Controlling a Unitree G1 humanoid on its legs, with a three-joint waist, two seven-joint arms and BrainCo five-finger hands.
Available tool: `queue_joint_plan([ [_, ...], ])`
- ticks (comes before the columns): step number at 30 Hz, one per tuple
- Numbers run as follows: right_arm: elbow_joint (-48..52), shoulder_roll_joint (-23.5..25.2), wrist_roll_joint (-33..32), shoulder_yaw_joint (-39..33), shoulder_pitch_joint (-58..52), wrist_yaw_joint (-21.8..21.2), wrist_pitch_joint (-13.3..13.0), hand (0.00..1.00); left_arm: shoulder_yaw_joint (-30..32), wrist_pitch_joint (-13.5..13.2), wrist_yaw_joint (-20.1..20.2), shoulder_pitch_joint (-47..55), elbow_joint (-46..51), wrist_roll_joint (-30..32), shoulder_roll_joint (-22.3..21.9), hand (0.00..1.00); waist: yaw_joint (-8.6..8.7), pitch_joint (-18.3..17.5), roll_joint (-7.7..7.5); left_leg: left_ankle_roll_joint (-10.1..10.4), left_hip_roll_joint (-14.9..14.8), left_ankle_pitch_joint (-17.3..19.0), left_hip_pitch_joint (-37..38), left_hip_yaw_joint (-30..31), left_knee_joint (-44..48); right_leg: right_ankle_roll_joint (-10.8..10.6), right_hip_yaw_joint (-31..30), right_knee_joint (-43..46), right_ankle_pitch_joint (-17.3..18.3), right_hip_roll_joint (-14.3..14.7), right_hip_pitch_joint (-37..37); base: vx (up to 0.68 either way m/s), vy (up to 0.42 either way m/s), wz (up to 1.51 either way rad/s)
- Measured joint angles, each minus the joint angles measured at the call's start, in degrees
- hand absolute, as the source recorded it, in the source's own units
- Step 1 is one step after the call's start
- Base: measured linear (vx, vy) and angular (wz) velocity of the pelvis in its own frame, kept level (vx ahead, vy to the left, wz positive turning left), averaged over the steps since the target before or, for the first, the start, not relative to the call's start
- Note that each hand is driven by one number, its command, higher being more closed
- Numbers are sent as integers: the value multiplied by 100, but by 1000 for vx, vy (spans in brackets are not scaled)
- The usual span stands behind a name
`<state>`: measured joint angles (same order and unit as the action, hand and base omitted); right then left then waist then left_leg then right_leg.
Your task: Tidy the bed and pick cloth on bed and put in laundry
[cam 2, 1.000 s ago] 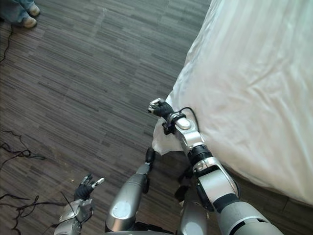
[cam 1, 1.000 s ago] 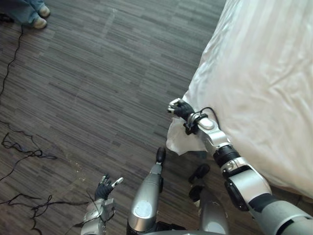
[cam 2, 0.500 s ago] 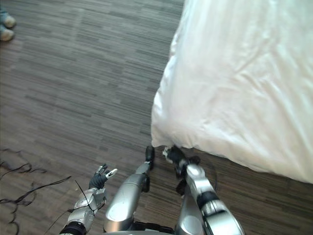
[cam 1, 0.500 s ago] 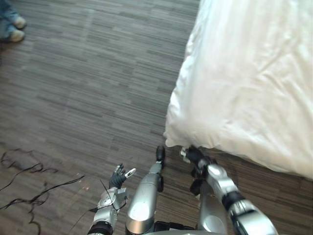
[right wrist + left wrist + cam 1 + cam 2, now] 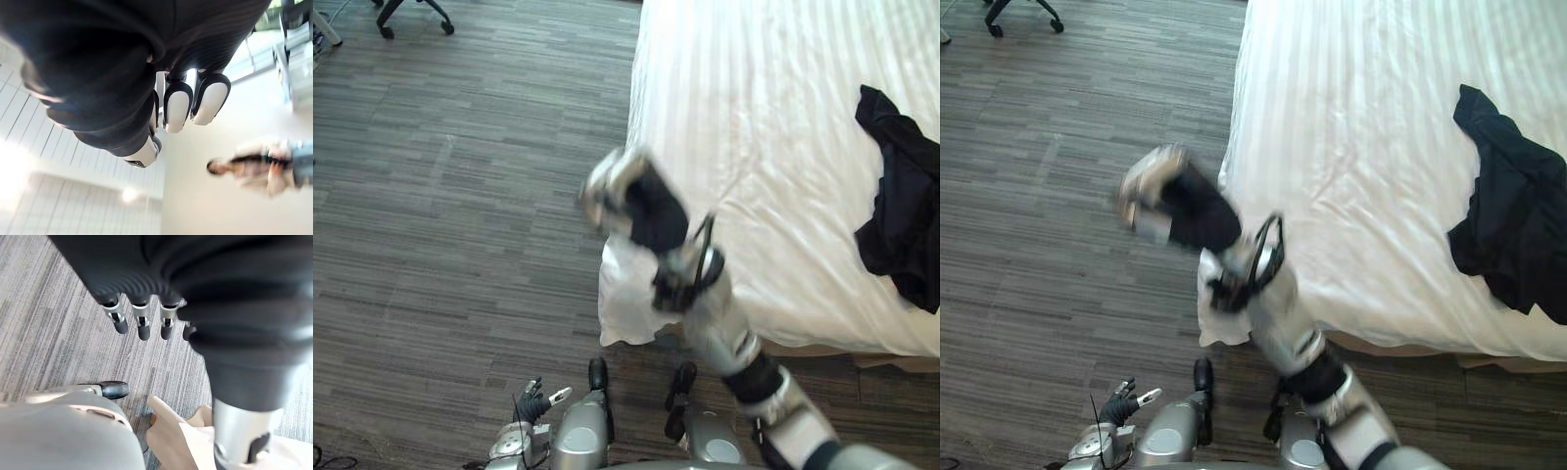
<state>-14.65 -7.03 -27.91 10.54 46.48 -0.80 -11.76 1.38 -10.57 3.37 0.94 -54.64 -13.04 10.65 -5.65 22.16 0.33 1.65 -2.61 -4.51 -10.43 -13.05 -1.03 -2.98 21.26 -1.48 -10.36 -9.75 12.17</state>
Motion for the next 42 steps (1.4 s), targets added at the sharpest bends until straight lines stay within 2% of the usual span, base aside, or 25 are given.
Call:
queue_joint_plan([
  [2,-769,-288,172,-313,-398,370,68,100,0,-29,14,-190,6,-171,-63,0,15,147,241,-52,57,-35,-155,-127,-4,-32,-165,-39,-111,-42,224,42,23,-26],
  [4,-1256,-438,231,-650,-999,637,95,100,35,-100,-19,-253,38,-250,-94,0,50,207,312,-60,77,-37,-202,-192,-3,-56,-278,-107,-179,-36,309,93,7,-30],
  [8,-894,-400,657,-1242,-2341,839,-729,100,50,-275,-259,-294,253,-255,-110,0,456,247,228,-72,68,-8,-153,-255,-2,-73,-366,-152,-185,29,287,124,0,-14],
  [11,-897,-398,663,-1889,-3204,802,-1190,100,115,-382,-264,-330,515,-247,-150,0,509,250,194,-41,46,56,-67,-303,0,-61,-420,-165,-140,60,227,84,-11,-13],
  [13,-1066,-398,506,-2254,-3819,663,-1315,100,185,-375,-305,-292,546,-207,-152,0,549,242,159,-14,9,161,103,-436,7,-81,-496,-165,-39,87,103,77,-10,-25],
  [14,-1425,-394,358,-2476,-4188,561,-1268,0,307,-378,-365,-202,567,-181,-158,0,581,208,95,9,-33,219,202,-539,8,-61,-608,-164,-1,111,72,95,-20,-48],
  [17,-2422,-312,148,-2902,-5183,287,-1127,0,598,-360,-656,-4,561,97,-271,0,730,174,32,18,-76,393,363,-869,40,-76,-930,-154,52,177,76,95,-9,-53],
  [19,-2762,-242,148,-3024,-5719,52,-1065,0,737,-345,-776,119,538,156,-403,0,850,162,17,67,-204,740,392,-1086,484,-87,-1182,-3,156,238,75,124,-10,-78],
  [21,-2992,-147,170,-3010,-6298,-297,-1038,0,936,-374,-857,261,539,262,-593,0,852,83,58,174,-713,1465,420,-1372,1685,-45,-1520,395,468,446,-11,122,-20,-108],
  [22,-2982,-87,196,-2994,-6436,-368,-1041,0,1026,-400,-866,324,530,291,-649,0,850,6,59,173,-851,1629,402,-1369,2036,-15,-1604,498,538,528,-21,100,-8,-110],
  [23,-2971,37,237,-2918,-6512,-531,-1046,0,1104,-484,-884,392,475,374,-669,0,809,-77,-63,133,-1040,1731,295,-1135,2832,22,-1853,763,702,645,14,61,-25,-98],
  [25,-2869,54,503,-2674,-6497,-724,-1113,0,1189,-587,-885,583,463,423,-781,0,790,-317,-238,133,-1074,1737,53,-532,3775,74,-2245,1095,873,709,195,37,19,-142],
  [26,-2739,41,832,-2514,-6496,-823,-1292,0,1183,-629,-873,654,467,420,-872,0,791,-473,-223,17,-1187,1869,-249,-182,4782,42,-2499,1237,907,780,343,17,106,-150],
  [28,-2613,20,1230,-2356,-6500,-977,-1555,0,1143,-650,-854,678,448,392,-917,0,789,-665,-108,-80,-1389,1925,-385,258,5510,9,-2766,1497,914,919,549,-3,265,-132],
  [29,-2617,35,1435,-2297,-6506,-973,-1687,0,1043,-689,-843,615,420,328,-915,0,825,-828,6,195,-1428,2010,-235,547,5003,-159,-2803,1683,868,971,784,-34,328,-108],
  [31,-2827,105,1684,-2201,-6369,-945,-1821,0,958,-673,-838,311,229,284,-895,0,857,-992,-46,268,-1101,2594,142,479,4279,-436,-2815,1754,603,839,1055,-80,285,-67],
  [32,-2940,114,1667,-2119,-6283,-967,-1932,0,929,-615,-834,179,179,318,-862,0,863,-1012,-81,266,-973,2756,293,473,3992,-437,-2741,1715,459,763,1100,-149,341,-69],
  [34,-3065,173,1400,-2027,-6148,-1049,-2058,0,716,-469,-798,129,100,500,-686,0,899,-1057,-162,402,-633,2896,823,279,3238,-537,-2428,1238,-290,604,927,-174,286,-72],
  [35,-3114,162,1342,-1888,-6098,-1035,-2094,0,703,-370,-747,147,44,537,-666,0,903,-1082,-148,404,-535,2738,927,120,2937,-293,-2282,799,-1029,665,840,-177,197,-90],
  [36,-3144,163,1318,-1819,-5997,-1053,-2127,0,721,-308,-720,180,7,549,-664,0,883,-1097,-107,283,-603,2538,1067,-139,2647,-159,-2114,500,-1506,699,751,-225,183,-109],
  [37,-3160,182,1267,-1805,-5868,-1069,-2104,0,727,-220,-704,284,8,570,-680,0,945,-1052,-31,136,-609,2441,1373,-592,2267,204,-1478,1621,-329,678,817,-197,121,-86],
  [38,-3160,228,1267,-1799,-5895,-1053,-2102,0,726,-161,-671,379,9,597,-656,0,993,-1070,-35,124,-526,2437,1635,-800,2079,444,-1168,2640,546,587,825,-180,119,-101],
  [39,-3162,319,1269,-1741,-5968,-1040,-2091,0,770,-85,-571,528,30,614,-565,0,942,-1176,-216,20,-309,2496,1769,-1117,2064,662,-926,3862,1231,385,1012,-150,97,-64],
  [41,-3166,382,1274,-1641,-5888,-1052,-2059,0,927,65,-464,676,-38,660,-499,0,863,-1222,-143,-93,-347,2533,1769,-1491,2078,781,-905,3621,987,536,1039,-301,68,-143],
  [42,-3264,457,1273,-1635,-5815,-1049,-2028,0,995,105,-315,745,-116,745,-575,0,936,-1291,-101,-189,-385,2595,1951,-1937,1758,806,-716,4657,1634,446,1077,-304,39,-149],
])
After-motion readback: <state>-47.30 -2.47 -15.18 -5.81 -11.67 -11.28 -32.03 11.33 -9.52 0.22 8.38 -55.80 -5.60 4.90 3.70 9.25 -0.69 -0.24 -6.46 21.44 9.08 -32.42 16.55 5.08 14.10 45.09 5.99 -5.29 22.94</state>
